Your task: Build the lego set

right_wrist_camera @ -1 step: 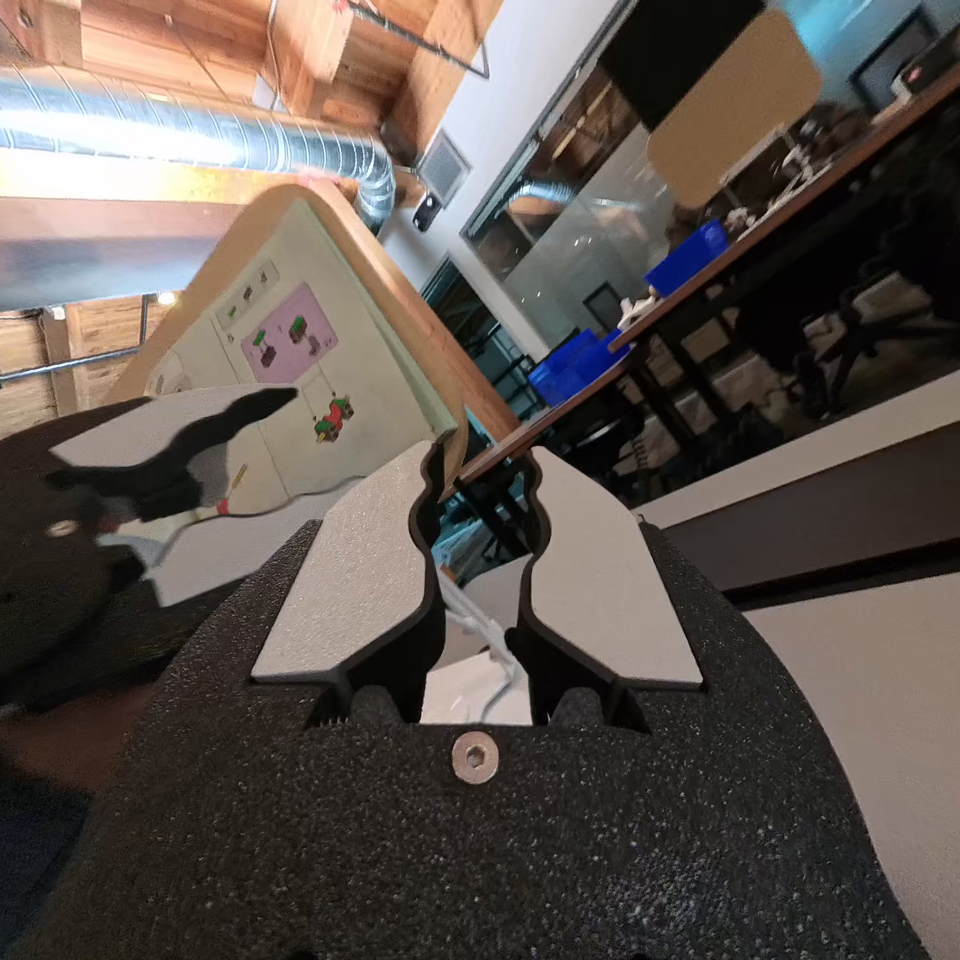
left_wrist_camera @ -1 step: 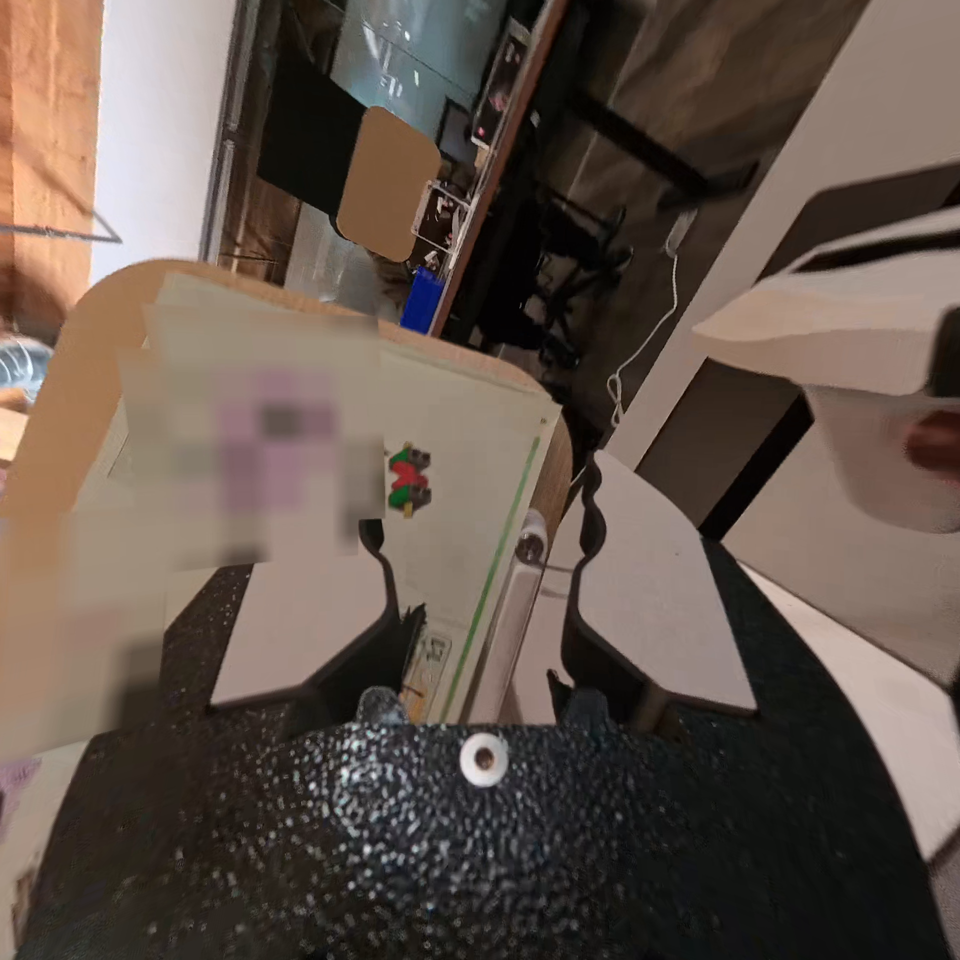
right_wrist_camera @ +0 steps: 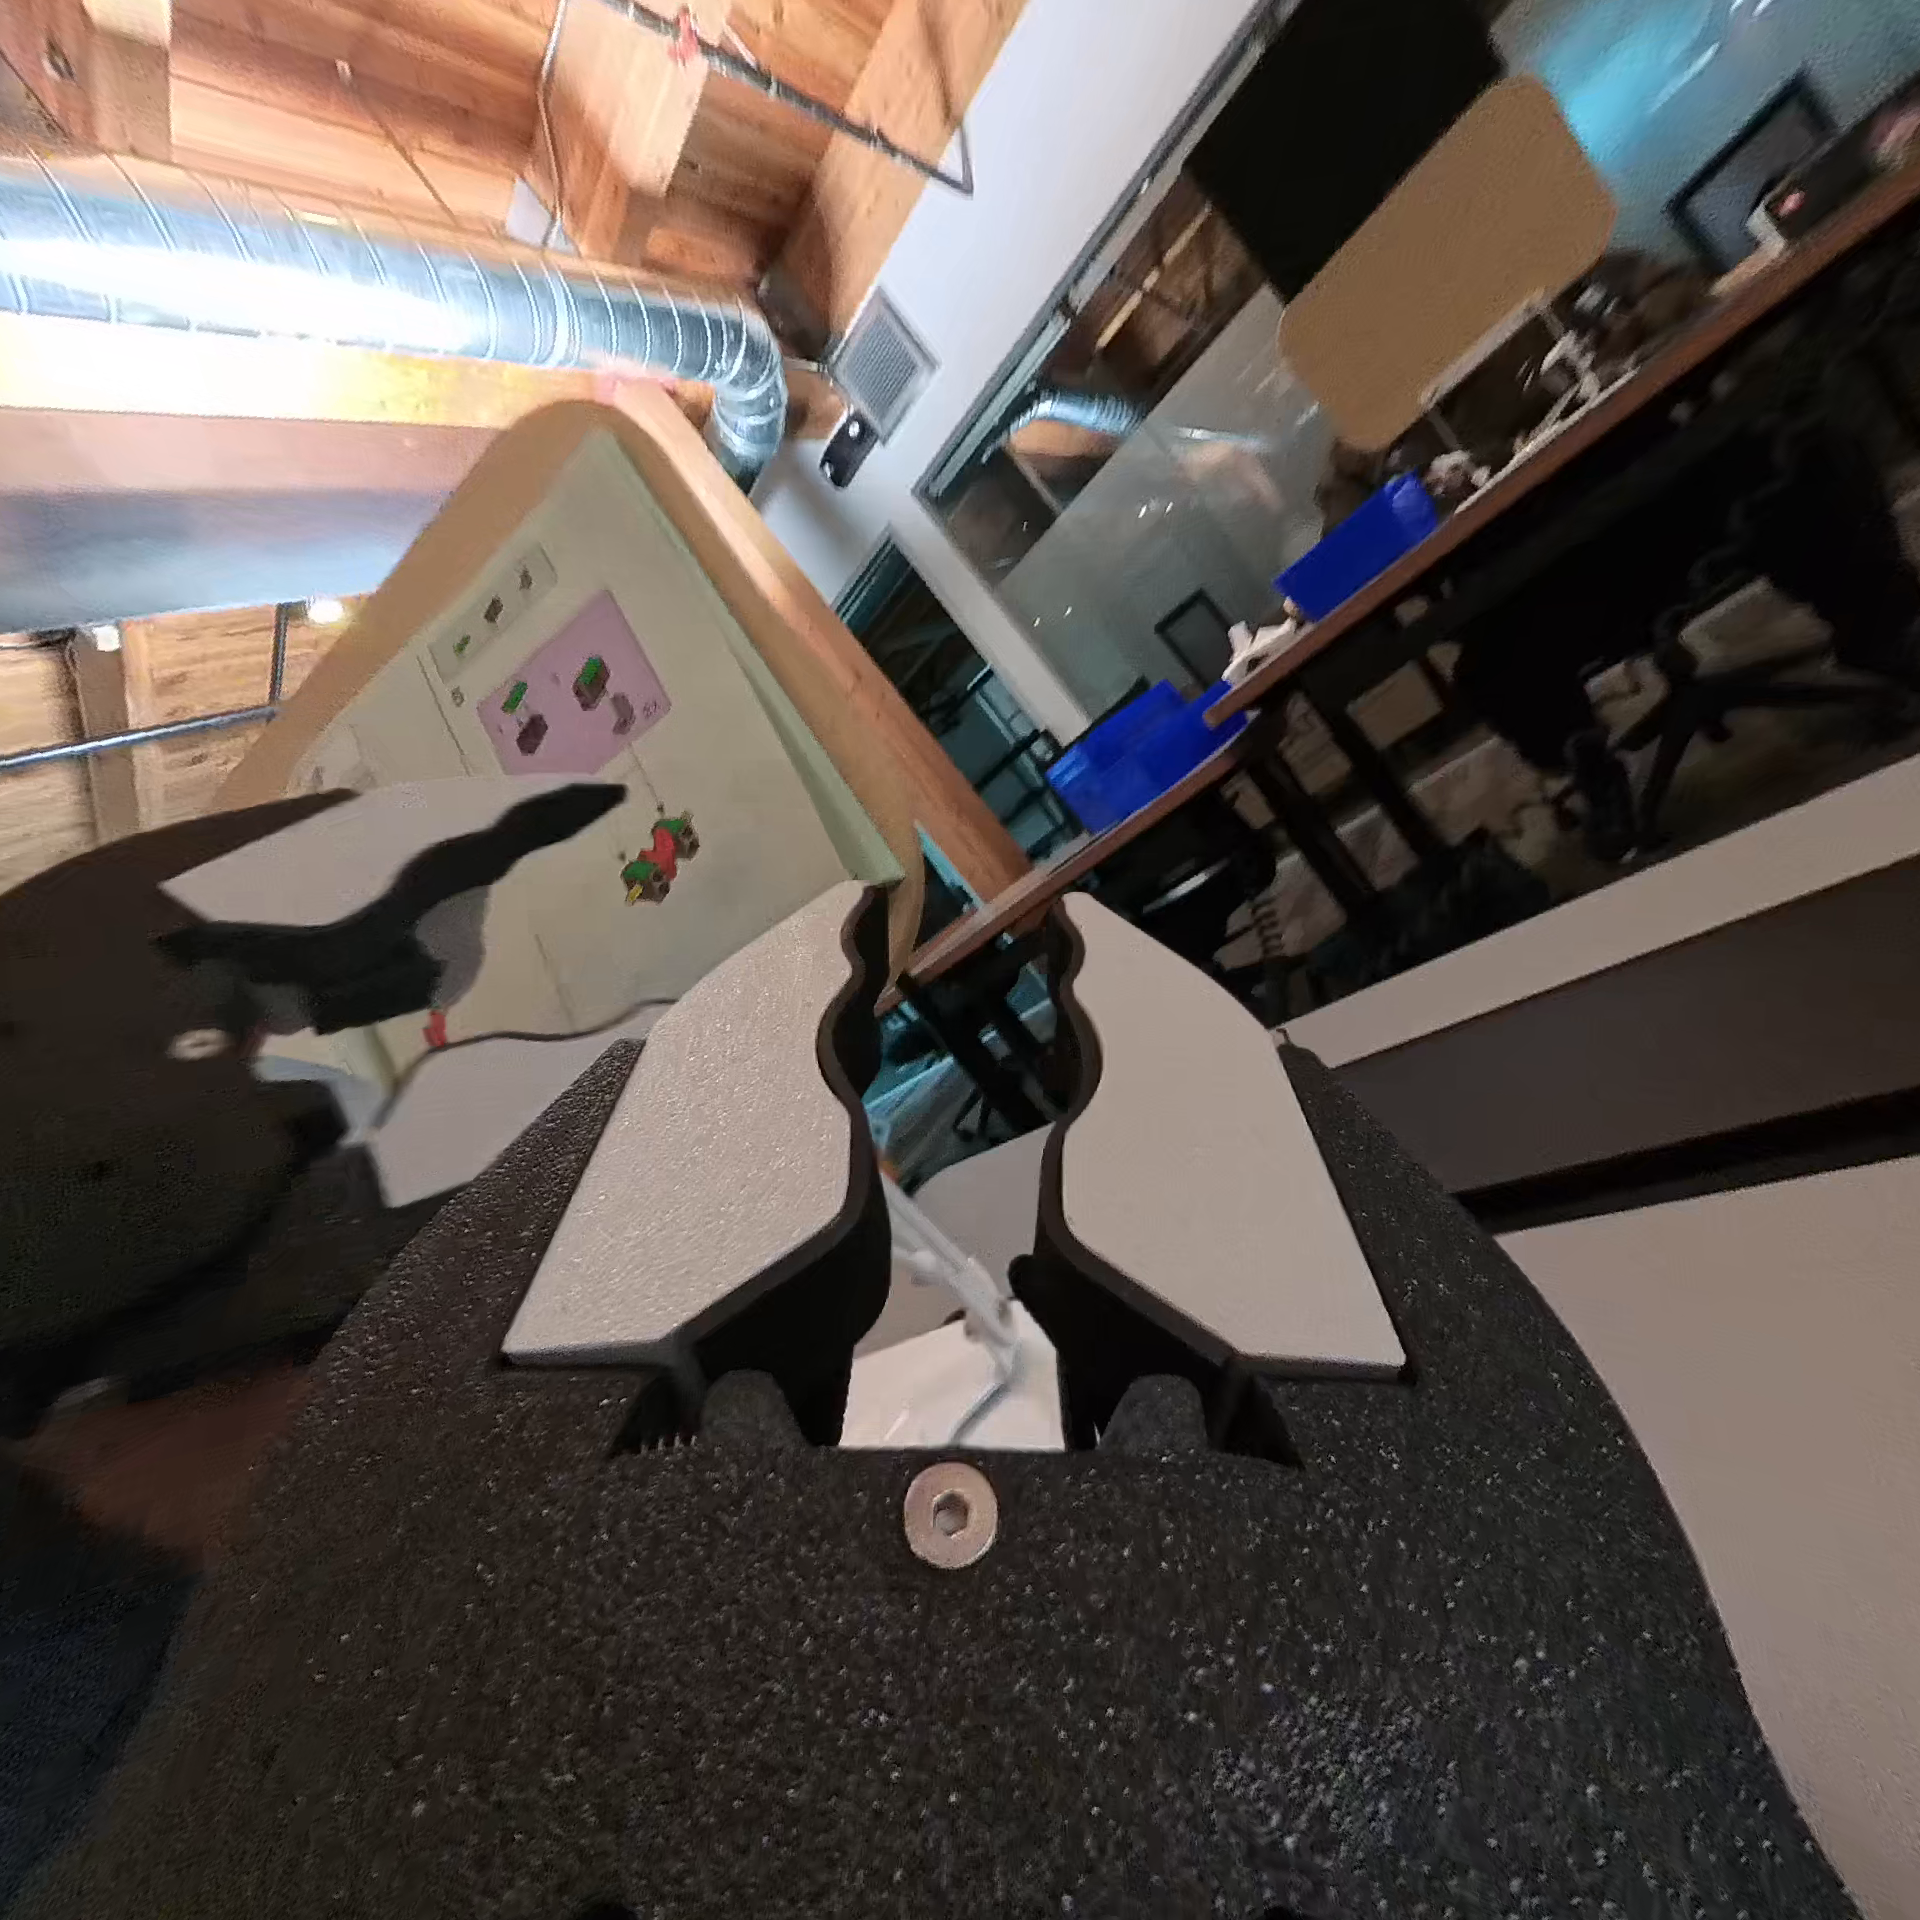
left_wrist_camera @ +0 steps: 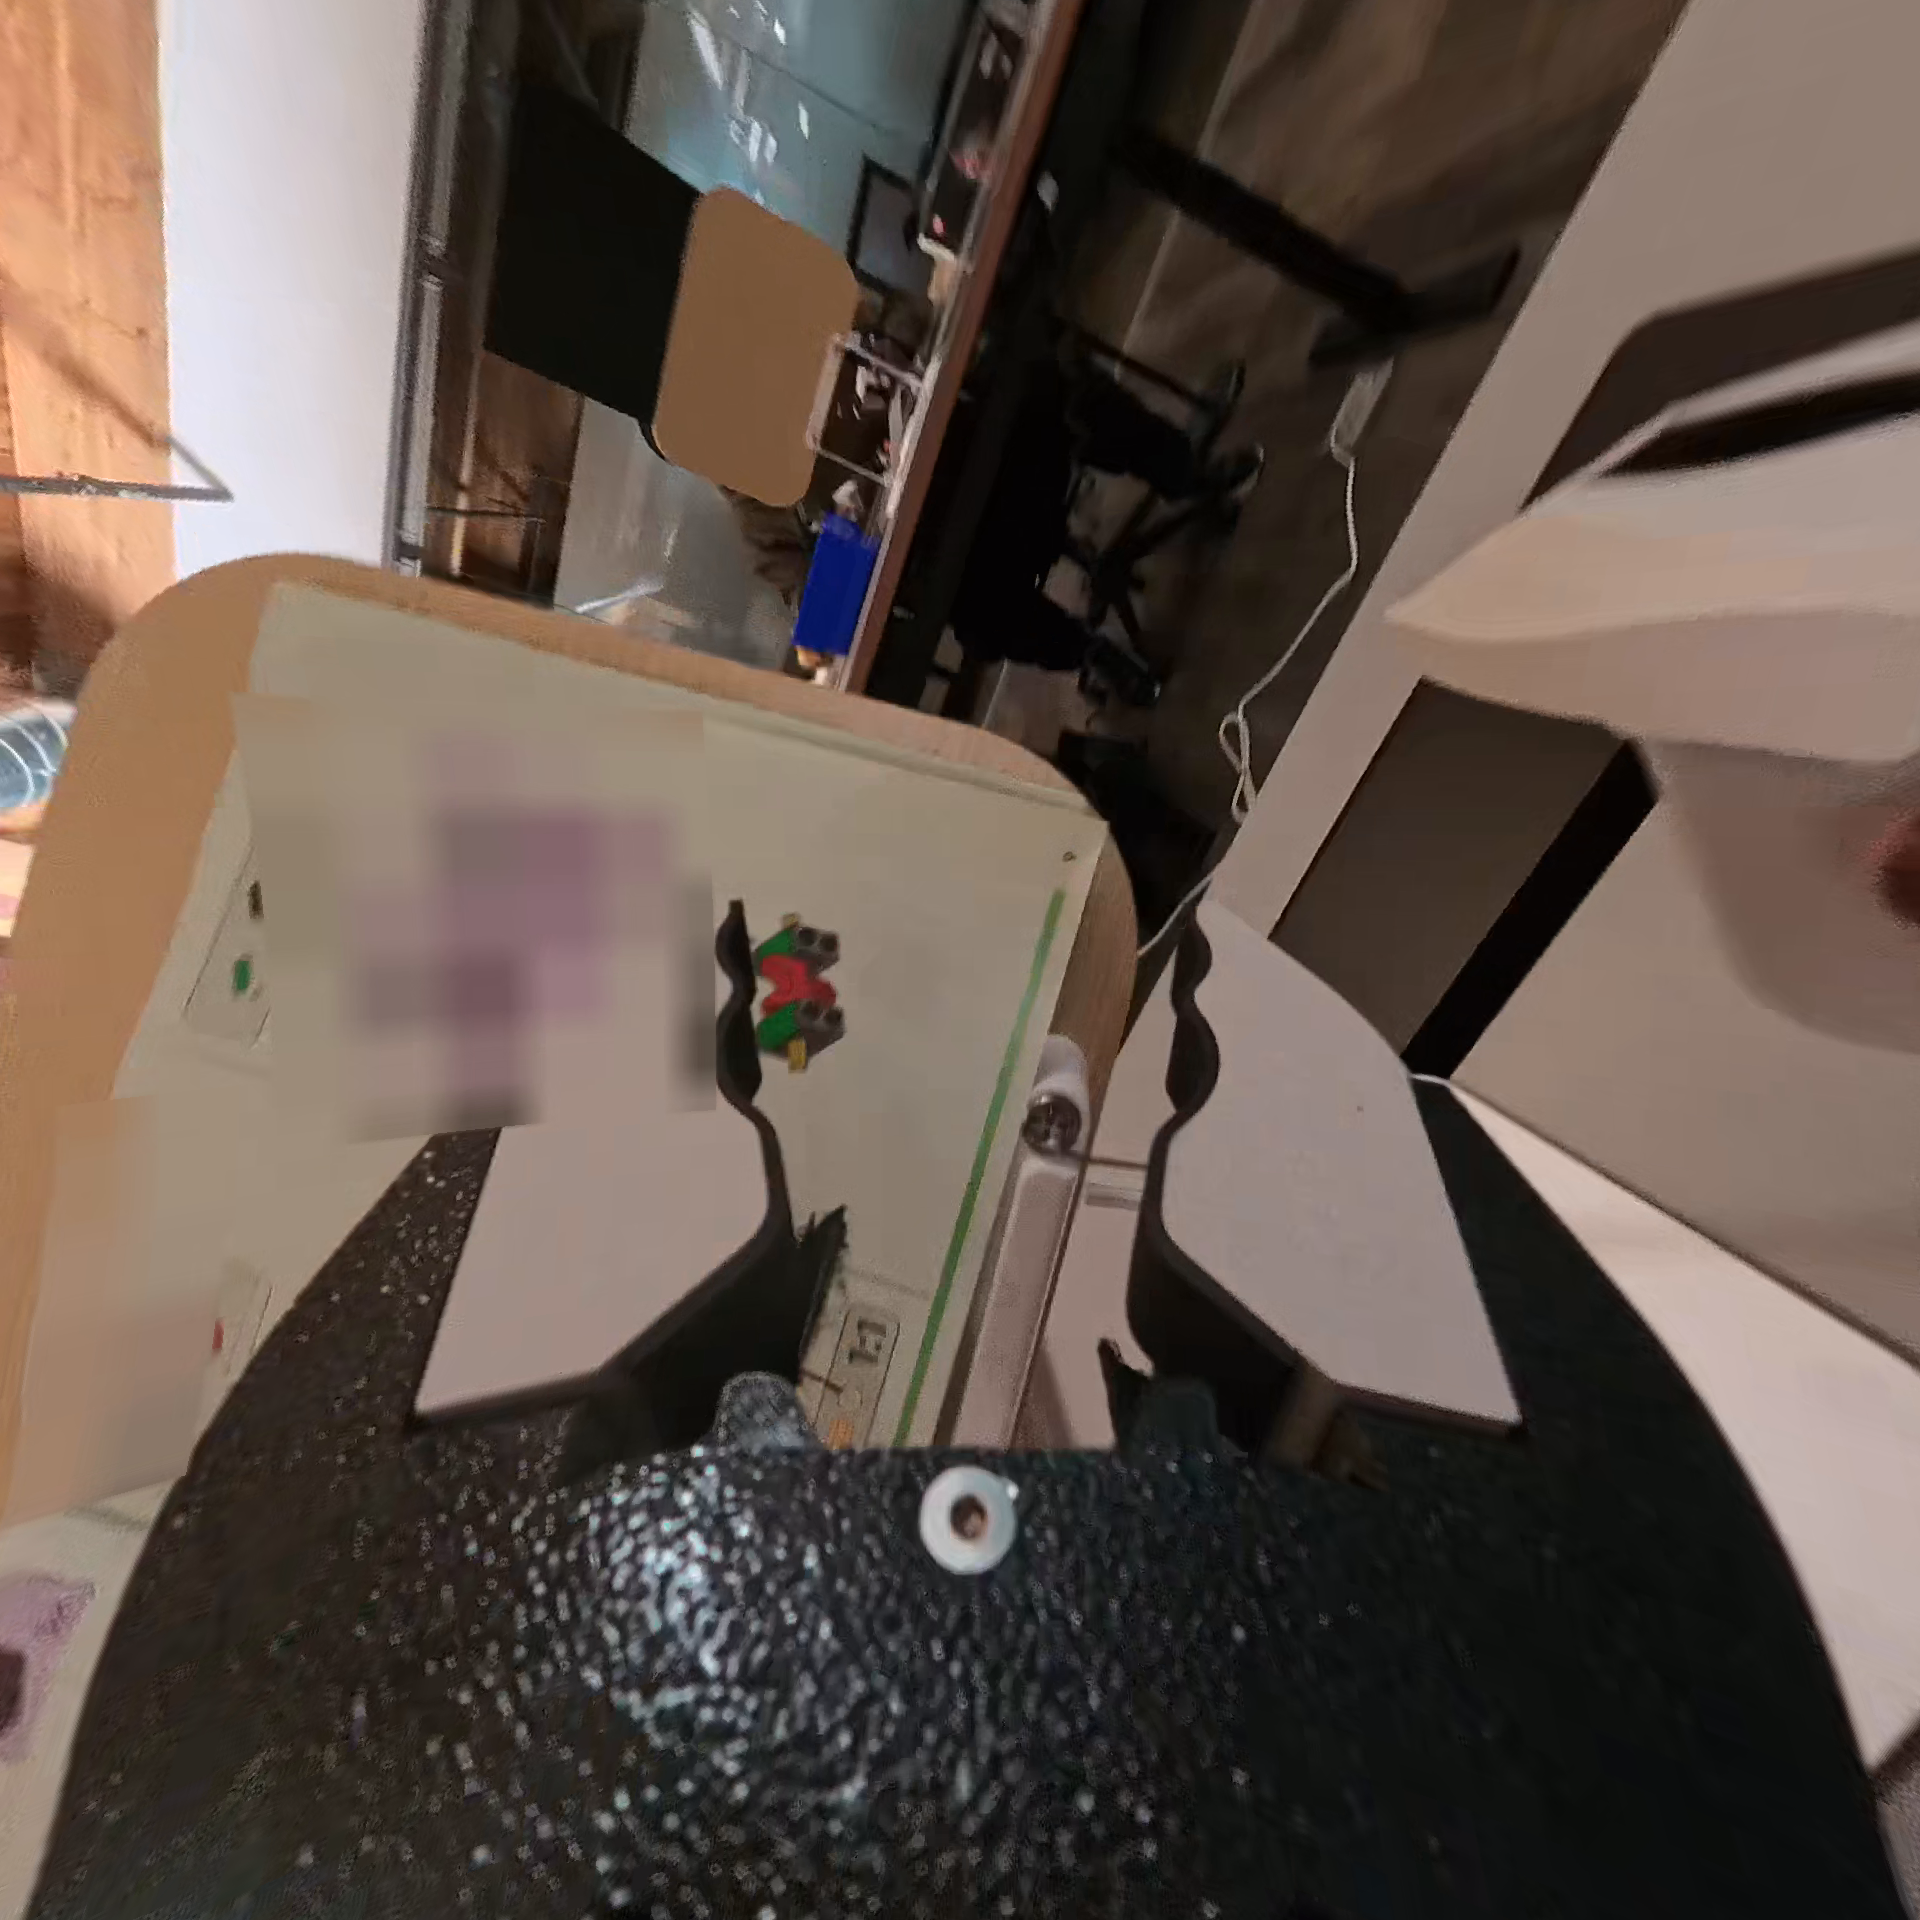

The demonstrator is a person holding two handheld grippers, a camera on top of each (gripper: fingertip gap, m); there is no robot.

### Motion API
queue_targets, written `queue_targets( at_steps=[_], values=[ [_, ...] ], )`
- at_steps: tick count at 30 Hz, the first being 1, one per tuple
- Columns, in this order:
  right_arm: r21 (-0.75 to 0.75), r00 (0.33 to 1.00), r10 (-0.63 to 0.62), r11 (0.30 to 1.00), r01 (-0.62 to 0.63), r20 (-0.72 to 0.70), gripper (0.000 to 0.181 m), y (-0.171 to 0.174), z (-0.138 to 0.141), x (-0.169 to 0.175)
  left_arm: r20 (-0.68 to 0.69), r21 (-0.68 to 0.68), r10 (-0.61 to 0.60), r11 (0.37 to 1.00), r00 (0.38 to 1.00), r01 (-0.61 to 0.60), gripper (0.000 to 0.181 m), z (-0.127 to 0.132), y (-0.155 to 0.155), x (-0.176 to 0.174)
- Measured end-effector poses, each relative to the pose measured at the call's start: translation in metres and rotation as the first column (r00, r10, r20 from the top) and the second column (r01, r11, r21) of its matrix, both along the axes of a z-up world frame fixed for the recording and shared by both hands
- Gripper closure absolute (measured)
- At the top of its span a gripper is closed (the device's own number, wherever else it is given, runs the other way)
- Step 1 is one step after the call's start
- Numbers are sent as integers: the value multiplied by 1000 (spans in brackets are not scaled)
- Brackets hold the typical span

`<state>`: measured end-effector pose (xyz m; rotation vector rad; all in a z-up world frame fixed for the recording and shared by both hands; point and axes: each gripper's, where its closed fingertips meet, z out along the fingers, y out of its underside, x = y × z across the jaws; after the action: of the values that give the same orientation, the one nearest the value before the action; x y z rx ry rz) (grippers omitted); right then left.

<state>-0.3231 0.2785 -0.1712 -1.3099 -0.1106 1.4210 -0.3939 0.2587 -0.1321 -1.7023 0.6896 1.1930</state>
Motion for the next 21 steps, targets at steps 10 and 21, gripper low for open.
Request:
queue_targets(
  at_steps=[10,21],
  values=[
    [38,1000,-3,999,3,4,154,0,4,2,-363,-17,148,986,920,-165,132,-5,14,-18],
    [23,1000,17,1000,-17,-5,153,1,2,2,-275,65,116,993,955,-102,173,4,2,-7]
  ],
)
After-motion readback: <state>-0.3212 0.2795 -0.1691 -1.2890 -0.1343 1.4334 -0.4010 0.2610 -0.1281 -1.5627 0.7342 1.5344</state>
